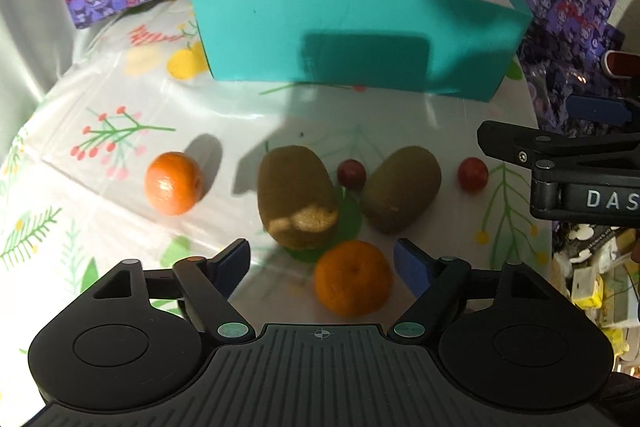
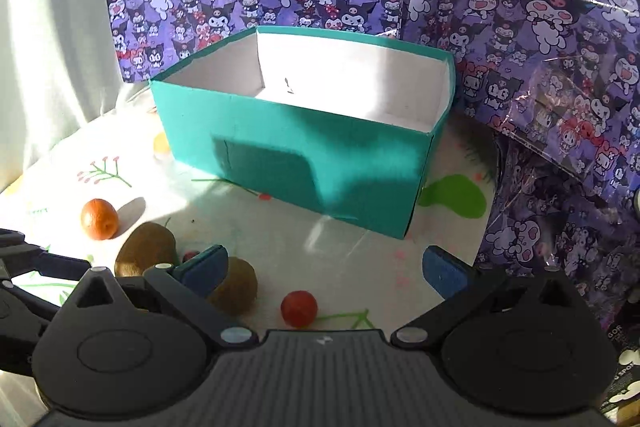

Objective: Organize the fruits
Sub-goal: 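Grasp an orange tangerine with the left gripper while the right gripper grasps a red cherry tomato, then carry the tangerine into the teal box and release it while the right carries the tomato over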

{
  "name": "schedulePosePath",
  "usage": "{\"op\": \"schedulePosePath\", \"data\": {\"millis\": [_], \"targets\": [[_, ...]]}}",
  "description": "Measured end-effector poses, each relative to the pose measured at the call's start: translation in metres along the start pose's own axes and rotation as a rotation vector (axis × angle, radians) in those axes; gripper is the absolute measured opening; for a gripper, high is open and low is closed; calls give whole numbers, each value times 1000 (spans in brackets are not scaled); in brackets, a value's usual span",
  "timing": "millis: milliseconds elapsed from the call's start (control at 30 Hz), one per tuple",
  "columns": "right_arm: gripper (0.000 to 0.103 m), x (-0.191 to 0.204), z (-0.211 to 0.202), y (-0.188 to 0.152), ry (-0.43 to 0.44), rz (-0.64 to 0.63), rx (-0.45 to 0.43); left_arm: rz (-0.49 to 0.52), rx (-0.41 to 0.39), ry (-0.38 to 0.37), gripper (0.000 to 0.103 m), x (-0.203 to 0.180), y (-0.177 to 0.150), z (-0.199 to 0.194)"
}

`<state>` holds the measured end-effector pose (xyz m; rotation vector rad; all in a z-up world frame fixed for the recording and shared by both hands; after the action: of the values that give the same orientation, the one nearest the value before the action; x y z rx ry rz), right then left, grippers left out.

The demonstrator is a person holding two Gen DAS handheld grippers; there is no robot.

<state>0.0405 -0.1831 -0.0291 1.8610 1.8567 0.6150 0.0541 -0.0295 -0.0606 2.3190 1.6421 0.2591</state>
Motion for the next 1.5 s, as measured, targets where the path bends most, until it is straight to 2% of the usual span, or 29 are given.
{"op": "schedulePosePath", "data": {"millis": [133, 233, 267, 300, 400, 500, 667, 733, 767, 933, 1100, 1167, 1300, 1500], "targets": [[103, 1, 1, -2, 8, -5, 9, 8, 27, -25, 75, -2, -1, 8], [101, 1, 1, -4, 12, -9, 16, 11, 39, -47, 61, -4, -1, 11], [98, 2, 2, -5, 14, -10, 21, 12, 51, -56, 52, -5, -2, 13], [97, 2, 3, -6, 18, -13, 29, 11, 65, -58, 51, -5, -2, 17], [94, 4, 6, -9, 24, -22, 48, 17, 64, -50, 50, -3, -4, 20], [86, 5, 8, -11, 37, -32, 59, 18, 50, -14, 49, -2, -6, 16], [56, 8, 23, -17, 56, -52, 99, -15, -10, -4, 49, 3, -6, -5], [52, 7, 32, -20, 64, -49, 126, -26, -32, -9, 49, 5, -4, -12], [47, 6, 36, -21, 68, -42, 137, -26, -41, -11, 49, 4, -3, -14], [44, 6, 47, -22, 65, -33, 156, -22, -49, -28, 49, 0, -1, -16], [32, 9, 53, -19, 62, -48, 150, -22, -42, -26, 49, 1, -1, -14], [24, 9, 53, -19, 57, -59, 146, -22, -42, -22, 49, 1, 0, -14], [24, 6, 48, -19, 68, -42, 145, -33, -50, -14, 49, 2, 3, -18], [24, 1, 18, -4, 68, -25, 73, -23, -104, 5, 49, -3, 24, -37]]}}
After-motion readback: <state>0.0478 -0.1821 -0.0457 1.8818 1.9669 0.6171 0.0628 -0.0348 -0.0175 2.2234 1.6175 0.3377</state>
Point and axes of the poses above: each gripper's, at about its wrist camera, not at the fingertips, and z roughly the way its jaws point, x to its left, y to its top, the point moved 4 cm from there along z, roughly the way its jaws point, and after that the axes turned 10 degrees about x, right-handed, at the moved point
